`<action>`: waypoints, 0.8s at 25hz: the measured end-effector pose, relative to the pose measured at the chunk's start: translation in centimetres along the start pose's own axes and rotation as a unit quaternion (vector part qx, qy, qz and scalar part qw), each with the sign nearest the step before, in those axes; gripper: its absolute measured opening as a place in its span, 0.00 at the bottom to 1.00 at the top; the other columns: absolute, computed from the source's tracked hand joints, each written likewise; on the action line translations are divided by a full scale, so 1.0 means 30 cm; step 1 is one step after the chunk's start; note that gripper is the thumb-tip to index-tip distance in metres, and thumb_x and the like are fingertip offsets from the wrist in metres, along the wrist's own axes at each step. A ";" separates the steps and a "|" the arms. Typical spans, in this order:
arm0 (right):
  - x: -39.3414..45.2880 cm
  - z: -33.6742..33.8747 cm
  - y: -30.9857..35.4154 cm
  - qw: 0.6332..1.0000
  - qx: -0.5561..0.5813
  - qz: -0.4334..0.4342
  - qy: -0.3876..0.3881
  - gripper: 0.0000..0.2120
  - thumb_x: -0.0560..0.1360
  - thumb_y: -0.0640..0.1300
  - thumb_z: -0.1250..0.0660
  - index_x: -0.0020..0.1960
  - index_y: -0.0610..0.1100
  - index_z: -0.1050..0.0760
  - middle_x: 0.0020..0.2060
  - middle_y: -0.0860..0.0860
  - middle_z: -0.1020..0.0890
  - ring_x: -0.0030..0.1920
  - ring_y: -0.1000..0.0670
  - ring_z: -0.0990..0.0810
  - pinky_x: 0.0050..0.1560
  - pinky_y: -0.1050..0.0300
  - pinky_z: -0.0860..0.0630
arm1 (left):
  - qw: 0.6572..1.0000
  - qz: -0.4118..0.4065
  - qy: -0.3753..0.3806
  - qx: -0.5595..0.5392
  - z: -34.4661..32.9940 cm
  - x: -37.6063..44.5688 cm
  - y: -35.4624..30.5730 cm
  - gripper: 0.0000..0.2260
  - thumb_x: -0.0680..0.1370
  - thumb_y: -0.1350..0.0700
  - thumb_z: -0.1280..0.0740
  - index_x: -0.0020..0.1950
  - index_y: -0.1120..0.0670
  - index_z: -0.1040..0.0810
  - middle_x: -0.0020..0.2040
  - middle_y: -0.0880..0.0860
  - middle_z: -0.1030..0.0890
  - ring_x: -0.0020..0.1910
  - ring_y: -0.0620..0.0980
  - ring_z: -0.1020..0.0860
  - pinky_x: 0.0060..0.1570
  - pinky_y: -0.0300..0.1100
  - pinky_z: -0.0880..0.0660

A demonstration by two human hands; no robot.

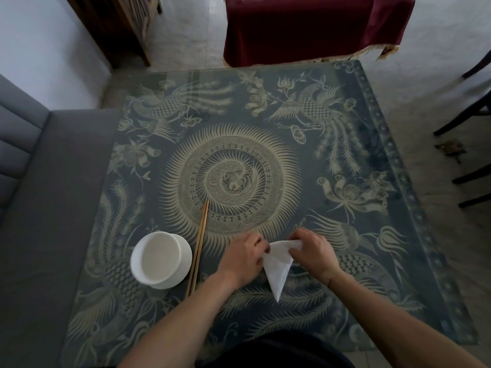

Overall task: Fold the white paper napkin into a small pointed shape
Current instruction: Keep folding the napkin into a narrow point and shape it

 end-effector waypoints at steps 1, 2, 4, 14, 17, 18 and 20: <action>-0.005 0.000 0.008 1.000 0.003 0.007 -0.006 0.07 0.67 0.44 0.31 0.45 0.50 0.23 0.39 0.54 0.21 0.39 0.51 0.23 0.37 0.51 0.25 | 0.999 -0.027 0.007 0.016 -0.009 -0.032 -0.012 0.10 0.74 0.58 0.32 0.55 0.53 0.22 0.53 0.50 0.24 0.51 0.51 0.26 0.46 0.45 0.27; -0.013 -0.001 0.015 1.000 0.004 0.015 -0.010 0.07 0.67 0.43 0.30 0.45 0.49 0.23 0.40 0.54 0.21 0.38 0.51 0.23 0.37 0.51 0.25 | 0.998 -0.049 0.019 0.030 -0.023 -0.064 -0.018 0.11 0.75 0.58 0.33 0.57 0.52 0.22 0.55 0.50 0.24 0.53 0.52 0.26 0.49 0.47 0.26; -0.030 -0.001 0.032 0.999 0.014 0.034 -0.021 0.06 0.68 0.42 0.29 0.44 0.48 0.22 0.39 0.53 0.21 0.38 0.49 0.22 0.37 0.49 0.25 | 0.995 -0.073 0.044 0.049 -0.046 -0.119 -0.020 0.14 0.75 0.56 0.34 0.60 0.52 0.22 0.60 0.50 0.24 0.57 0.52 0.27 0.52 0.50 0.25; -0.167 -0.050 0.152 0.975 -0.061 0.210 -0.042 0.14 0.61 0.36 0.24 0.43 0.49 0.20 0.46 0.52 0.18 0.36 0.44 0.20 0.28 0.58 0.31 | 0.993 -0.069 0.068 0.071 -0.046 -0.189 -0.014 0.23 0.75 0.55 0.36 0.70 0.50 0.29 0.69 0.50 0.28 0.62 0.52 0.29 0.54 0.48 0.27; -0.190 -0.067 0.164 0.967 -0.079 0.240 -0.026 0.16 0.59 0.37 0.23 0.45 0.48 0.18 0.50 0.50 0.17 0.42 0.44 0.18 0.35 0.56 0.26 | 0.993 -0.059 0.072 0.073 -0.048 -0.197 -0.011 0.21 0.76 0.54 0.37 0.70 0.49 0.29 0.70 0.49 0.29 0.63 0.51 0.29 0.56 0.47 0.27; -0.197 -0.072 0.166 0.965 -0.088 0.247 -0.021 0.16 0.59 0.38 0.22 0.46 0.48 0.18 0.51 0.50 0.17 0.43 0.45 0.18 0.37 0.54 0.24 | 0.993 -0.058 0.070 0.073 -0.046 -0.200 -0.010 0.21 0.77 0.54 0.37 0.70 0.49 0.28 0.70 0.49 0.29 0.63 0.51 0.29 0.57 0.48 0.27; -0.211 -0.086 0.165 0.960 -0.107 0.259 -0.007 0.17 0.60 0.41 0.21 0.48 0.49 0.17 0.52 0.50 0.17 0.45 0.45 0.18 0.40 0.53 0.23 | 0.994 -0.058 0.064 0.069 -0.038 -0.203 -0.010 0.20 0.76 0.54 0.36 0.68 0.50 0.26 0.69 0.50 0.27 0.63 0.52 0.28 0.56 0.49 0.26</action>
Point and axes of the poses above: each hand's wrist, its own x-axis towards the middle knuckle, its own z-axis out of the back of the hand, y = z × x, the point moved 9 cm from there along x, towards the middle knuckle
